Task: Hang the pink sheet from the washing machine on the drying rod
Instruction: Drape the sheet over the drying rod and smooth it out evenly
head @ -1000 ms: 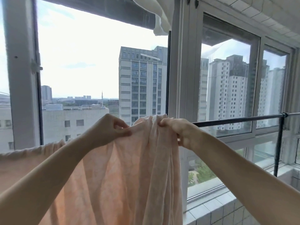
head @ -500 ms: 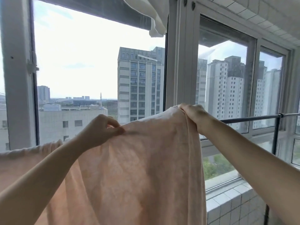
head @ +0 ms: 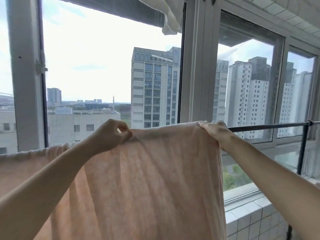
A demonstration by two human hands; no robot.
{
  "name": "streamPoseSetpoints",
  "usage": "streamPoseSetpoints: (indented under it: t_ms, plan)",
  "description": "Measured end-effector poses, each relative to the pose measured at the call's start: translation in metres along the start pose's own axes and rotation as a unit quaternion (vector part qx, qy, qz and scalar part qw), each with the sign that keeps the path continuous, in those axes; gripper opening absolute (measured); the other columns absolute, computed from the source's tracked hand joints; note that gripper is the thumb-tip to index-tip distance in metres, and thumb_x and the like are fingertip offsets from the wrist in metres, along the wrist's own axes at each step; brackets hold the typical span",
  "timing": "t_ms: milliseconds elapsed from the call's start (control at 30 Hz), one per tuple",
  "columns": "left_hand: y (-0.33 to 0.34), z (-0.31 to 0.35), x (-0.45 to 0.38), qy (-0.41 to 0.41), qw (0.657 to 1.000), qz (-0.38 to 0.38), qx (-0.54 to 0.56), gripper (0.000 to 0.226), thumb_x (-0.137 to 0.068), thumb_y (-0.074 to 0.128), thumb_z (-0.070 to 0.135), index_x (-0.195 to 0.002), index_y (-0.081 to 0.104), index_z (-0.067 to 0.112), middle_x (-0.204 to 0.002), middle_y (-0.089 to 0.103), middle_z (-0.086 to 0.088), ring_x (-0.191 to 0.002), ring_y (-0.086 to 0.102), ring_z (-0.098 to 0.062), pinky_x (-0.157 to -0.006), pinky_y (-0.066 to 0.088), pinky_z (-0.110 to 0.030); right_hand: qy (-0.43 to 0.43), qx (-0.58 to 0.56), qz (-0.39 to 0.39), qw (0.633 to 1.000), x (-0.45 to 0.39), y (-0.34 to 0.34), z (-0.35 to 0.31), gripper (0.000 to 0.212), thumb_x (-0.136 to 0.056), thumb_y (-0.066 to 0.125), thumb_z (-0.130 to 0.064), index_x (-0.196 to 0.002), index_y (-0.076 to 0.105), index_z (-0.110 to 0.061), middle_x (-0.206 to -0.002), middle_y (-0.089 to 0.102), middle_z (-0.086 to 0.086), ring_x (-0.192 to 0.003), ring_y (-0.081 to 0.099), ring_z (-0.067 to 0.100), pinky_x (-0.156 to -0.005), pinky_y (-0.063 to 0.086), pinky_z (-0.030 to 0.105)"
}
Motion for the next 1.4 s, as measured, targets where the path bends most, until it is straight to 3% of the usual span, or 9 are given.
streamPoseSetpoints:
  t_ms: [100, 233, 433, 633, 733, 900, 1067, 1267, 1400]
  plan:
    - [0.006, 0.01, -0.002, 0.033, 0.999, -0.003, -0.039, 0.009, -0.095, 0.059, 0.018, -0.098, 0.067, 0.015, -0.098, 0.064, 0.006, -0.065, 0.055, 0.004, -0.061, 0.038, -0.011, -0.009, 0.016, -0.004, 1.0, -0.008, 0.001, 0.006, 0.034, -0.09, 0.059, -0.046, -0.105, 0.065, -0.016, -0.113, 0.059, 0.005, -0.103, 0.055, 0.023, -0.098, 0.045, 0.037]
    - [0.02, 0.036, -0.008, 0.11, 0.986, 0.007, -0.128, 0.03, -0.096, 0.057, 0.018, -0.125, 0.058, 0.02, -0.114, 0.061, 0.008, -0.09, 0.055, -0.005, -0.075, 0.038, -0.016, -0.007, 0.037, -0.003, 0.999, -0.018, 0.002, 0.01, 0.052, -0.088, 0.059, -0.052, -0.115, 0.062, -0.007, -0.113, 0.06, 0.008, -0.103, 0.057, 0.025, -0.095, 0.047, 0.037]
    - [0.067, 0.078, -0.035, 0.182, 0.975, -0.032, -0.125, 0.027, -0.093, 0.06, 0.033, -0.118, 0.065, 0.023, -0.12, 0.064, 0.004, -0.1, 0.062, -0.013, -0.085, 0.054, -0.038, -0.036, 0.067, 0.018, 0.997, -0.027, 0.001, 0.019, 0.067, -0.088, 0.056, -0.056, -0.129, 0.051, -0.003, -0.126, 0.058, 0.014, -0.115, 0.056, 0.03, -0.096, 0.046, 0.035]
    - [0.084, 0.085, -0.051, 0.161, 0.984, 0.035, -0.067, 0.007, -0.088, 0.068, 0.019, -0.09, 0.075, 0.019, -0.09, 0.074, 0.005, -0.076, 0.063, -0.003, -0.081, 0.054, -0.031, -0.061, 0.054, 0.026, 0.996, -0.032, -0.004, 0.029, 0.068, -0.086, 0.058, -0.058, -0.126, 0.051, -0.004, -0.121, 0.059, 0.01, -0.109, 0.057, 0.027, -0.087, 0.046, 0.033]
    - [0.077, 0.081, -0.046, 0.145, 0.985, 0.059, -0.066, 0.007, -0.089, 0.066, 0.014, -0.09, 0.073, 0.014, -0.084, 0.067, 0.008, -0.069, 0.052, 0.009, -0.069, 0.04, -0.006, -0.07, 0.005, 0.035, 0.997, -0.037, -0.005, 0.032, 0.046, -0.09, 0.054, -0.054, -0.094, 0.06, -0.008, -0.094, 0.063, 0.007, -0.09, 0.059, 0.024, -0.074, 0.043, 0.029]
    - [0.049, 0.067, -0.036, 0.115, 0.986, 0.099, -0.062, 0.006, -0.089, 0.066, 0.011, -0.093, 0.069, 0.007, -0.089, 0.066, 0.002, -0.071, 0.058, -0.005, -0.065, 0.039, -0.007, -0.072, -0.059, 0.061, 0.994, -0.042, -0.023, -0.005, 0.035, -0.1, 0.047, -0.023, -0.068, 0.054, -0.011, -0.083, 0.056, 0.003, -0.084, 0.052, 0.021, -0.074, 0.036, 0.024]
    - [0.022, 0.044, -0.012, 0.079, 0.991, 0.084, -0.07, 0.006, -0.089, 0.066, 0.011, -0.086, 0.066, 0.016, -0.09, 0.067, 0.002, -0.073, 0.058, 0.002, -0.067, 0.043, -0.014, -0.085, -0.048, 0.098, 0.99, -0.049, -0.036, -0.013, 0.026, -0.099, 0.05, -0.02, -0.079, 0.061, -0.008, -0.11, 0.064, 0.013, -0.102, 0.059, 0.029, -0.089, 0.044, 0.03]
    - [0.022, 0.047, -0.003, 0.036, 0.995, 0.046, -0.084, 0.014, -0.089, 0.065, 0.011, -0.086, 0.068, 0.025, -0.09, 0.067, 0.011, -0.077, 0.059, 0.002, -0.072, 0.045, -0.02, -0.108, 0.037, 0.061, 0.992, -0.042, -0.032, 0.019, 0.018, -0.099, 0.049, -0.019, -0.089, 0.058, -0.008, -0.105, 0.064, 0.011, -0.076, 0.053, 0.016, -0.054, 0.036, 0.021]
    - [0.044, 0.08, -0.01, 0.071, 0.992, 0.036, -0.101, 0.016, -0.09, 0.065, 0.017, -0.104, 0.07, 0.023, -0.104, 0.068, 0.01, -0.089, 0.063, -0.007, -0.084, 0.052, -0.027, -0.113, 0.023, 0.013, 0.993, -0.037, -0.035, 0.023, 0.036, -0.098, 0.05, -0.02, -0.103, 0.059, 0.014, -0.08, 0.055, 0.007, -0.073, 0.048, 0.02, -0.061, 0.038, 0.027]
Point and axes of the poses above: each hand's wrist, its own x-axis away from the middle knuckle, its own y-axis out of the palm, z = x × y, the point moved 3 cm from there along -x, towards the middle knuckle
